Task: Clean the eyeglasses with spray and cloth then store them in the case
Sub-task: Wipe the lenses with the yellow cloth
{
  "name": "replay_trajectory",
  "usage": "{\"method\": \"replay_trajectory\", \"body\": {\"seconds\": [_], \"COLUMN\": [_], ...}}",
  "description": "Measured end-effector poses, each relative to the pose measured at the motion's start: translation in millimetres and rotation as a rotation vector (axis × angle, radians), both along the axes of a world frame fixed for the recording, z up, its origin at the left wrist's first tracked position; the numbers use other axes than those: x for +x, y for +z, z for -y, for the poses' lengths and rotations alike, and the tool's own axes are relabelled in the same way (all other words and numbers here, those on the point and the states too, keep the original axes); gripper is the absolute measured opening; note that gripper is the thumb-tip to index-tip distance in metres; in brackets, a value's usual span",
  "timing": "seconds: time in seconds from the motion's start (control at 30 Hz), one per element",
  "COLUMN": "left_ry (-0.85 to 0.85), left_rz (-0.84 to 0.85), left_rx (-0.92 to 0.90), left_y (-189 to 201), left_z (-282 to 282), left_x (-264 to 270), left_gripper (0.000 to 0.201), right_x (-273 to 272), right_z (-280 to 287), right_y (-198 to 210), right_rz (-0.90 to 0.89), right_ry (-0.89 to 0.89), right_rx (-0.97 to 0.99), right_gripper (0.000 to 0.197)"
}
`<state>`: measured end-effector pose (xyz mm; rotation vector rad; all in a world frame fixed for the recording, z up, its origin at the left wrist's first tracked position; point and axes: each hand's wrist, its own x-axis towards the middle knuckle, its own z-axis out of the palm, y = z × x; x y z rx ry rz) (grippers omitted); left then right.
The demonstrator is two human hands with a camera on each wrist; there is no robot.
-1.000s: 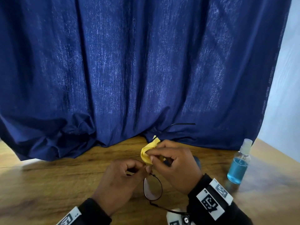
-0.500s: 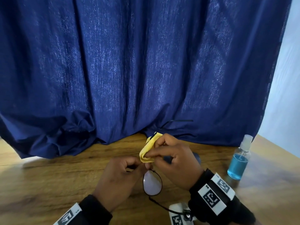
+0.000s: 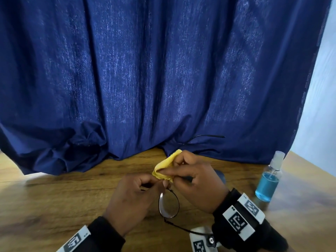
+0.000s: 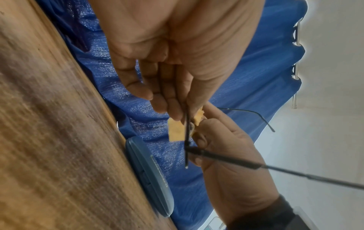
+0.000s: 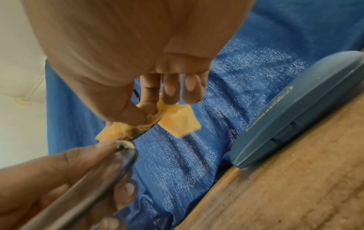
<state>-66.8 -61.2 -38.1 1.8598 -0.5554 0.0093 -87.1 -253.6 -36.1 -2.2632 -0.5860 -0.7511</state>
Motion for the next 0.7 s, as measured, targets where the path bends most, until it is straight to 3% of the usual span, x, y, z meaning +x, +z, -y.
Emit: {"method": "replay_trajectory", "body": {"seconds": [0.07,0.17,0.3,0.4,0.53,0.7], "left_ry": [0.001,0.001,0.000,0.015,0.021,0.050], "left_rz": [-0.001,-0.014,-0.010,0.003,0.010,-0.002], "left_rx": [-0.009,-0.007,-0.008,-0.025,-0.042,-0.038], "left_y": [-0.3,-1.2,-1.0,-0.8,-1.1,-2.7], "left_z": [0.6,0.9,-0.3,-1.3,-1.4,-1.4], "left_x": [0.1,0.3,0.9,2.2,2.2,3.6], "left_gripper": [0.015,0.016,0.018,0.017,0.016,0.015], "right_x": [0.4,1.4,1.0,0.8,1.4,0.0], "right_z": [0.7,3.5,1.1,2.7,3.0,5.7], "right_y": [-1.2,0.4,-2.0,0.9,-0.1,1.0], "right_rz": [-0.006,-0.011,0.015,0.013,0.051,0.035], "right_ry": [-0.004,-0.145,-0.053,-0.162,-0.086,-0.210], "right_rx": [0.008,-0.076,-0.028,-0.051,-0.025,-0.062], "right_gripper": [0.030,0.045,0.035,0.045,0.036,0.038]}}
